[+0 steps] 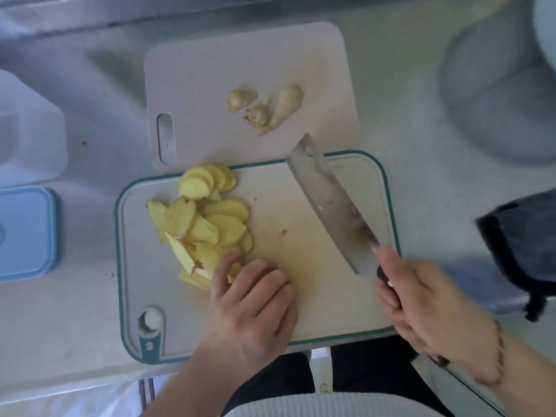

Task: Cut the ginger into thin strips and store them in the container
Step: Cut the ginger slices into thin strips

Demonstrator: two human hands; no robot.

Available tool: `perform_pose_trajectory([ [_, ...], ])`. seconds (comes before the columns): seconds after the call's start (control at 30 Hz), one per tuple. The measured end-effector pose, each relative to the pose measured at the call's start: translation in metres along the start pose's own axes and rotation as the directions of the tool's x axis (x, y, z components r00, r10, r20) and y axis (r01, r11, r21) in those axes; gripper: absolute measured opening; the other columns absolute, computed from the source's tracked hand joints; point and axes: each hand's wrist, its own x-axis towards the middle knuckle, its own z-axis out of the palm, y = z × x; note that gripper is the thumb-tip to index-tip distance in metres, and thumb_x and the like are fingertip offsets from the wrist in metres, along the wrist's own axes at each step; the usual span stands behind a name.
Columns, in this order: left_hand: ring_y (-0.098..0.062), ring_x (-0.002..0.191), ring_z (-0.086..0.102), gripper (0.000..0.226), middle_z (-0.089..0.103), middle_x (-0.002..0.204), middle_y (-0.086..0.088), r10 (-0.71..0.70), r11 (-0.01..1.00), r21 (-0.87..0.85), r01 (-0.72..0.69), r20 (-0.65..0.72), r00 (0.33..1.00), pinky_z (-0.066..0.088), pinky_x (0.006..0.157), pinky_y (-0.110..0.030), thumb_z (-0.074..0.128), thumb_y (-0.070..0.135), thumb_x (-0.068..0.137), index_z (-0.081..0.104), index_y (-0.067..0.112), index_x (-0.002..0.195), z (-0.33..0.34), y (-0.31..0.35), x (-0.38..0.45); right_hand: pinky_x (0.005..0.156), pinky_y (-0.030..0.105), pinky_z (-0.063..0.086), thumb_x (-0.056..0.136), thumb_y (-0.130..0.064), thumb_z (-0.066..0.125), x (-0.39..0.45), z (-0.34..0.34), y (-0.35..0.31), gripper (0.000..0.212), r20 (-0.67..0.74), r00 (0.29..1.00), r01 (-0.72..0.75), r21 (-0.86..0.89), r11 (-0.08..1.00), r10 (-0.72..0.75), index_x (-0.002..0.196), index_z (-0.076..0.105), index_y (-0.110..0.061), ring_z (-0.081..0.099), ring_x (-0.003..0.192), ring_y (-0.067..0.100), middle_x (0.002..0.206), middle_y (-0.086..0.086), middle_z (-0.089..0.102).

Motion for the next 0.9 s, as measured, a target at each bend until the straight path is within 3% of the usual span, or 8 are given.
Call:
perform_pose_trajectory([
  [0.07, -0.024, 0.086, 0.070, 0.008, 0.070, 0.087, 0.002, 0.015, 1.000, 0.006, -0.015, 0.011, 1.000, 0.044, 0.095, -0.054, 0.074, 0.009, 0.081, 0.075, 0.014, 0.075, -0.001, 0.001, 0.002, 0.032, 0.014, 0.015, 0.085, -0.059, 0.034, 0.010, -0.004, -0.014, 0.066, 0.037, 0.999, 0.030, -0.023, 0.999, -0.029, 0.059, 0.028, 0.001, 0.016, 0.031, 0.007, 0.047, -0.001, 0.017],
  [0.13, -0.027, 0.089, 0.069, 0.006, 0.071, 0.090, -0.001, 0.068, 0.995, -0.066, -0.069, -0.018, 0.998, 0.047, 0.093, -0.050, 0.076, 0.007, 0.077, 0.076, 0.013, 0.080, -0.008, 0.002, 0.006, 0.036, 0.014, 0.019, 0.081, -0.066, 0.032, 0.010, -0.001, -0.016, 0.062, 0.093, 0.985, 0.163, -0.250, 0.954, -0.144, 0.056, 0.032, -0.010, 0.021, 0.035, 0.006, 0.045, -0.004, 0.022],
  [0.23, -0.029, 0.096, 0.064, 0.027, 0.064, 0.101, -0.003, 0.179, 0.961, -0.179, -0.209, -0.170, 0.969, 0.050, 0.088, -0.043, 0.072, 0.005, 0.071, 0.068, 0.015, 0.096, -0.032, 0.009, 0.023, 0.045, 0.020, 0.029, 0.079, -0.071, 0.023, 0.002, 0.002, -0.012, 0.062, 0.103, 0.965, 0.260, -0.516, 0.816, -0.242, 0.056, 0.039, -0.016, 0.035, 0.041, 0.009, 0.046, -0.004, 0.037],
  [0.3, -0.028, 0.095, 0.060, 0.029, 0.060, 0.103, -0.001, 0.206, 0.956, -0.164, -0.242, -0.209, 0.956, 0.048, 0.087, -0.039, 0.070, 0.010, 0.071, 0.065, 0.017, 0.099, -0.049, 0.014, 0.042, 0.051, 0.020, 0.038, 0.078, -0.075, 0.015, -0.005, 0.002, -0.011, 0.065, 0.096, 0.964, 0.247, -0.665, 0.704, -0.247, 0.066, 0.047, -0.020, 0.045, 0.048, 0.007, 0.054, -0.006, 0.049],
  [0.4, -0.025, 0.087, 0.059, 0.007, 0.064, 0.095, 0.002, 0.162, 0.981, -0.101, -0.164, -0.026, 0.986, 0.047, 0.082, -0.038, 0.070, 0.021, 0.082, 0.069, 0.018, 0.089, -0.053, 0.014, 0.069, 0.067, 0.032, 0.051, 0.077, -0.078, 0.002, -0.010, -0.002, -0.011, 0.073, 0.083, 0.963, 0.201, -0.856, 0.476, -0.258, 0.088, 0.050, -0.024, 0.060, 0.070, 0.016, 0.077, -0.003, 0.062],
  [0.57, -0.020, 0.070, 0.059, 0.022, 0.060, 0.069, 0.010, -0.083, 0.996, 0.016, 0.082, 0.330, 0.940, 0.043, 0.068, -0.033, 0.061, 0.042, 0.083, 0.062, 0.027, 0.067, -0.028, 0.016, 0.096, 0.064, 0.032, 0.044, 0.090, -0.073, 0.012, -0.015, -0.002, -0.012, 0.067, 0.149, 0.938, 0.199, -0.971, 0.133, -0.313, 0.104, 0.050, -0.019, 0.067, 0.082, 0.022, 0.092, 0.001, 0.067],
  [0.73, -0.023, 0.082, 0.060, 0.021, 0.065, 0.080, 0.005, -0.202, 0.975, 0.020, 0.220, 0.481, 0.853, 0.044, 0.079, -0.038, 0.067, 0.041, 0.088, 0.068, 0.023, 0.077, -0.008, 0.012, 0.114, 0.061, 0.031, 0.041, 0.092, -0.071, 0.013, -0.015, 0.001, -0.010, 0.068, 0.170, 0.928, 0.200, -0.978, 0.058, -0.331, 0.107, 0.051, -0.017, 0.068, 0.082, 0.023, 0.095, 0.003, 0.068],
  [0.9, -0.029, 0.075, 0.063, 0.022, 0.065, 0.073, 0.000, -0.210, 0.976, 0.052, 0.210, 0.457, 0.864, 0.041, 0.073, -0.037, 0.060, 0.037, 0.080, 0.069, 0.019, 0.071, 0.007, 0.013, 0.131, 0.061, 0.032, 0.041, 0.093, -0.070, 0.012, -0.018, 0.002, -0.013, 0.068, 0.165, 0.914, 0.201, -0.978, 0.062, -0.370, 0.106, 0.051, -0.016, 0.067, 0.082, 0.024, 0.094, 0.004, 0.067],
])
